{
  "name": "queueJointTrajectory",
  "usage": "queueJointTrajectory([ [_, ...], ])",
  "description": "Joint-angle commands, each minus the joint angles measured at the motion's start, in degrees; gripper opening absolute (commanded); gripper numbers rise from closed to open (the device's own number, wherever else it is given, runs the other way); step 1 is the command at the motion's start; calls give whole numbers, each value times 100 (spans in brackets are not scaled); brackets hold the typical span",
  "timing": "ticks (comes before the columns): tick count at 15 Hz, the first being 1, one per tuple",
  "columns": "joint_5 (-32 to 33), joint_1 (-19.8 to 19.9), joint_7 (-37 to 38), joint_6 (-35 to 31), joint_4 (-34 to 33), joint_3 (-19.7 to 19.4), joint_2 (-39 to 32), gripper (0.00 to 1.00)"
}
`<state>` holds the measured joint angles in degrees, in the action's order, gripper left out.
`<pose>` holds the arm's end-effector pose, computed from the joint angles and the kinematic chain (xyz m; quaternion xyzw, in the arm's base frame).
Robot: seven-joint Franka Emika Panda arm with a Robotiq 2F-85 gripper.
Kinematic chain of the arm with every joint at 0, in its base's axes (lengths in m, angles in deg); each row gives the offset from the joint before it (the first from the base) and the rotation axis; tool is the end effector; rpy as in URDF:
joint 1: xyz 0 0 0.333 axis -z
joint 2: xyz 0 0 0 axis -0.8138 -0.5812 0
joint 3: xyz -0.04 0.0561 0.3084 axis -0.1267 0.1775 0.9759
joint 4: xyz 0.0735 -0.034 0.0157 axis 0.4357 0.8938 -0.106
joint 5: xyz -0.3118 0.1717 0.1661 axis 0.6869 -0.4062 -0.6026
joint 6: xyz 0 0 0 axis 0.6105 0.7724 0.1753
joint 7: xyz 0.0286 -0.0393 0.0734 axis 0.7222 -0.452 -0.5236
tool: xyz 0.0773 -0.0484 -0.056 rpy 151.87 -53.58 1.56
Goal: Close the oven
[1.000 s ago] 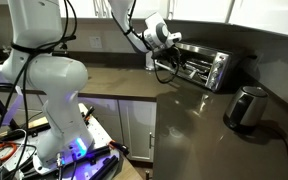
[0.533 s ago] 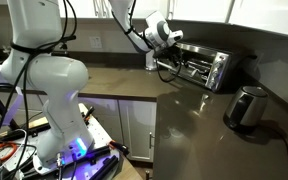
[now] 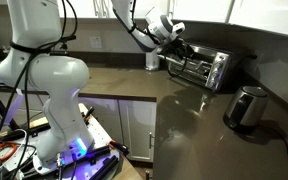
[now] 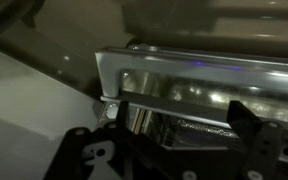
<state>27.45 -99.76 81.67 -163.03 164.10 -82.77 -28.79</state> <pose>0.5974 -0.0175 0.3719 0.9203 -0.0724 0.3365 0.1858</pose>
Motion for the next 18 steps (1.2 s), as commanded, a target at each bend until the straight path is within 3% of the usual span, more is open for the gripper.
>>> queueJointTrajectory([
  [1, 847, -607, 1091, -193, -243, -695, -365, 100],
  [7, 1516, -1416, 2115, 1, -153, -1247, -464, 100],
  [18, 1510, -2153, 2395, 144, 151, -1598, -319, 100],
])
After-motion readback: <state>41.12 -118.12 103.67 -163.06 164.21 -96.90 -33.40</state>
